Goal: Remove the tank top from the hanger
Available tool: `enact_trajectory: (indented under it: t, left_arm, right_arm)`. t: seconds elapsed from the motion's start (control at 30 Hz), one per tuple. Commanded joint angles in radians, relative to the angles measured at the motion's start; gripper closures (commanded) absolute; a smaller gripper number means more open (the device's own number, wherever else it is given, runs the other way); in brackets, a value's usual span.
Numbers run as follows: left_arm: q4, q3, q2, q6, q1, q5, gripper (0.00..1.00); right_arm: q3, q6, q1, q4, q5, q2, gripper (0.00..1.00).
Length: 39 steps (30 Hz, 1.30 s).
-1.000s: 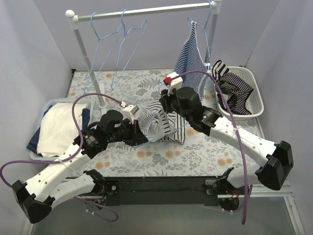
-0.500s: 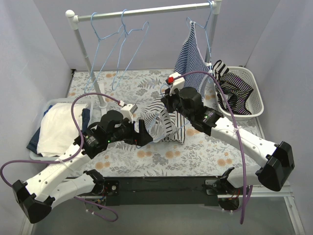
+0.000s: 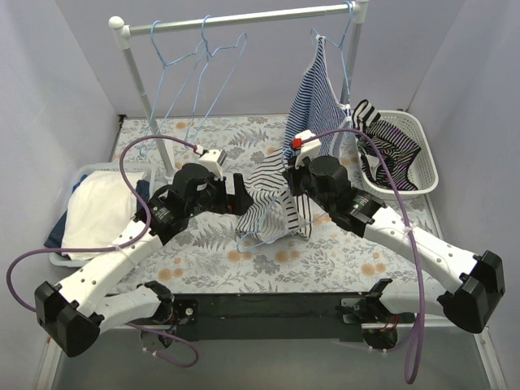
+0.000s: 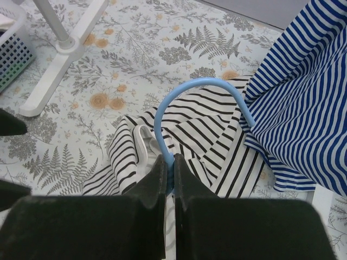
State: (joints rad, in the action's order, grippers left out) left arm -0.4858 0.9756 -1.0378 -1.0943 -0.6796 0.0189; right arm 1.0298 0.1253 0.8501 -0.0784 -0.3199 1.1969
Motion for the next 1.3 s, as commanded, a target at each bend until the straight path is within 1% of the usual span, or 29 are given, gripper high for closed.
enact_trajectory:
  t: [0.0, 0.07, 0.1, 0.13, 0.23, 0.4, 0.5, 0.53, 0.57, 0.7, 0.77, 0.8, 0.83, 0.9, 0.93, 0.97, 1.03, 1.07, 1.17, 1.2, 1.27]
  left_arm:
    - [0.079, -0.064, -0.037, 0.025, 0.078, 0.113, 0.02]
    - [0.111, -0.081, -0.064, 0.034, 0.083, 0.156, 0.02]
    - [0.128, -0.087, -0.07, 0.043, 0.083, 0.189, 0.02]
    - [0.168, -0.109, -0.08, 0.054, 0.083, 0.264, 0.02]
    - [0.223, -0.133, -0.09, 0.096, 0.083, 0.346, 0.02]
    - [0.303, -0.155, -0.096, 0.123, 0.083, 0.401, 0.02]
    - [0.357, -0.167, -0.117, 0.097, 0.083, 0.444, 0.02]
    - [0.396, -0.175, -0.126, 0.074, 0.083, 0.457, 0.02]
    - [0.414, -0.178, -0.137, 0.059, 0.083, 0.489, 0.02]
    - [0.458, -0.195, -0.188, 0.031, 0.081, 0.487, 0.02]
    - [0.528, -0.222, -0.208, -0.013, 0.08, 0.503, 0.04]
    - [0.559, -0.232, -0.214, -0.036, 0.074, 0.509, 0.07]
    - [0.59, -0.238, -0.231, -0.048, 0.065, 0.495, 0.14]
    - [0.601, -0.236, -0.241, -0.064, 0.038, 0.455, 0.26]
    - [0.618, -0.241, -0.243, -0.073, 0.034, 0.42, 0.48]
    - [0.627, -0.242, -0.245, -0.084, 0.032, 0.411, 0.58]
    - [0.635, -0.236, -0.248, -0.105, 0.031, 0.392, 0.81]
    - [0.625, -0.223, -0.252, -0.107, 0.031, 0.391, 1.0]
    - [0.558, -0.204, -0.229, -0.104, 0.031, 0.365, 1.0]
    - [0.502, -0.201, -0.216, -0.098, 0.031, 0.356, 1.0]
    - [0.423, -0.201, -0.144, -0.104, 0.031, 0.307, 1.0]
  right_arm:
    - [0.003, 0.002, -0.005, 0.006, -0.005, -0.059, 0.99]
    - [0.003, 0.0, -0.005, 0.006, 0.005, -0.066, 0.99]
    - [0.004, 0.0, -0.005, 0.006, 0.01, -0.072, 0.99]
    - [0.007, 0.0, -0.005, 0.006, 0.019, -0.074, 0.99]
    - [0.016, -0.003, -0.005, 0.003, 0.042, -0.072, 0.99]
    - [0.039, 0.004, -0.005, -0.004, 0.074, -0.065, 0.99]
    - [0.059, 0.016, -0.005, -0.014, 0.082, -0.059, 0.99]
    - [0.062, 0.017, -0.005, -0.014, 0.084, -0.056, 0.99]
    - [0.065, 0.019, -0.005, -0.017, 0.082, -0.056, 0.99]
    - [0.081, 0.023, -0.005, -0.02, 0.088, -0.046, 0.99]
    - [0.085, 0.025, -0.005, -0.02, 0.097, -0.045, 0.99]
    - [0.087, 0.025, -0.005, -0.02, 0.102, -0.04, 0.99]
    - [0.09, 0.023, -0.005, -0.02, 0.101, -0.039, 0.99]
    - [0.092, 0.025, -0.005, -0.021, 0.094, -0.033, 0.99]
    - [0.092, 0.025, -0.005, -0.02, 0.085, -0.033, 0.99]
    - [0.092, 0.023, -0.006, -0.021, 0.085, -0.031, 0.99]
    - [0.09, 0.025, -0.005, -0.018, 0.087, -0.026, 0.99]
    - [0.088, 0.025, -0.005, -0.017, 0.085, -0.026, 0.99]
    - [0.081, 0.025, -0.005, -0.017, 0.05, -0.016, 0.99]
    - [0.078, 0.025, -0.005, -0.018, 0.036, -0.011, 0.99]
    - [0.072, 0.025, -0.005, -0.017, -0.016, 0.001, 0.99]
